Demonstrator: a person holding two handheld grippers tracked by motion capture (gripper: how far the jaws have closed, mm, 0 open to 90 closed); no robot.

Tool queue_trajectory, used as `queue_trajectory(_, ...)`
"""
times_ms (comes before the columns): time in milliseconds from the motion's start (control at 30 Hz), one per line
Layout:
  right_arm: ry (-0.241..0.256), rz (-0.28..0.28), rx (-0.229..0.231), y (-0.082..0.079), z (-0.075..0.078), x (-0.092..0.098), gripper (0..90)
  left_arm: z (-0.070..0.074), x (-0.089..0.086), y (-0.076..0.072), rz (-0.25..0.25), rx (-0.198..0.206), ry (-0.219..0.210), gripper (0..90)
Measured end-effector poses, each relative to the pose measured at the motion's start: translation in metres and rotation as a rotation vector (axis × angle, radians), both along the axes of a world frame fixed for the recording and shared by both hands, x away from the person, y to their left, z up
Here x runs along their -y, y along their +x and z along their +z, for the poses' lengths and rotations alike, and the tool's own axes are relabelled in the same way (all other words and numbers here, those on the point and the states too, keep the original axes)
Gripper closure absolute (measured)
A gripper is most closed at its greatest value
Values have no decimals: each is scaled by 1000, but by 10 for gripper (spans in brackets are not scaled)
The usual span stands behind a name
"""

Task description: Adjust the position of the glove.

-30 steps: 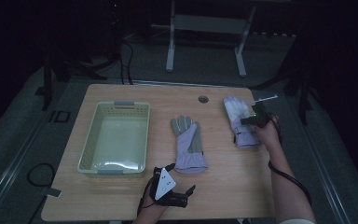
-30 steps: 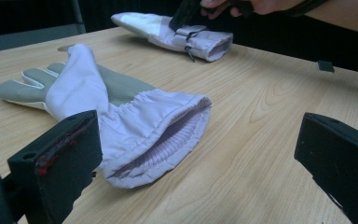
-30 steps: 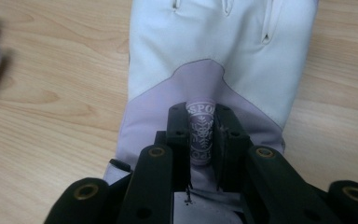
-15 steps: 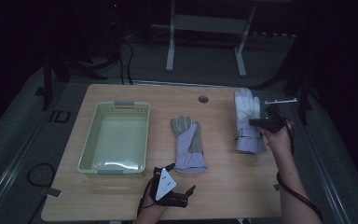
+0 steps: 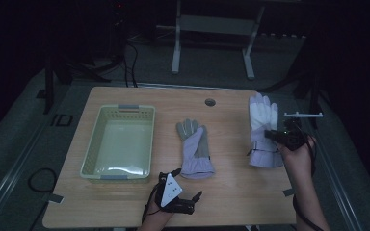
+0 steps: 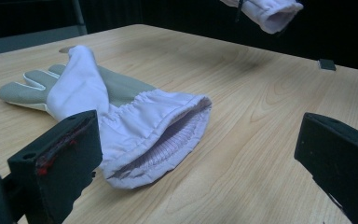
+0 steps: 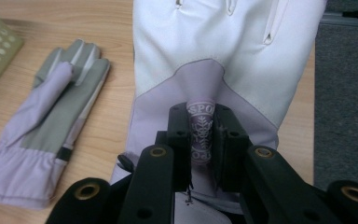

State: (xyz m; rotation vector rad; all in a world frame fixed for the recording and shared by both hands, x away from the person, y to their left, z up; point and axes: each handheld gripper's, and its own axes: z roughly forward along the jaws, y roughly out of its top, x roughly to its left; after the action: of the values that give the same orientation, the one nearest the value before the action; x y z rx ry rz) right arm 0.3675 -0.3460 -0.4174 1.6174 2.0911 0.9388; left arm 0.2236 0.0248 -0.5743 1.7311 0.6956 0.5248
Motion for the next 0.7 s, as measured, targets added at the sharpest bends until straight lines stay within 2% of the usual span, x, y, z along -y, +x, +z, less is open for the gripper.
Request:
queue_trajectory(133,5,2,1,-13,-8,-1,791,0,0,0,2,-5,-3,10)
queue_trajectory(267,-14,-8,-5,-19,-26,-4,791,0,0,0,4,-5,-2,10)
queue_trajectory(500,-9,-28,-45,-16,-47,-2,790,0,0,1,3,-5,-2,10)
queue_trajectory(700,-10,-32,-75,-4,-59,-2,789,0,0,0,3,-5,-4,10)
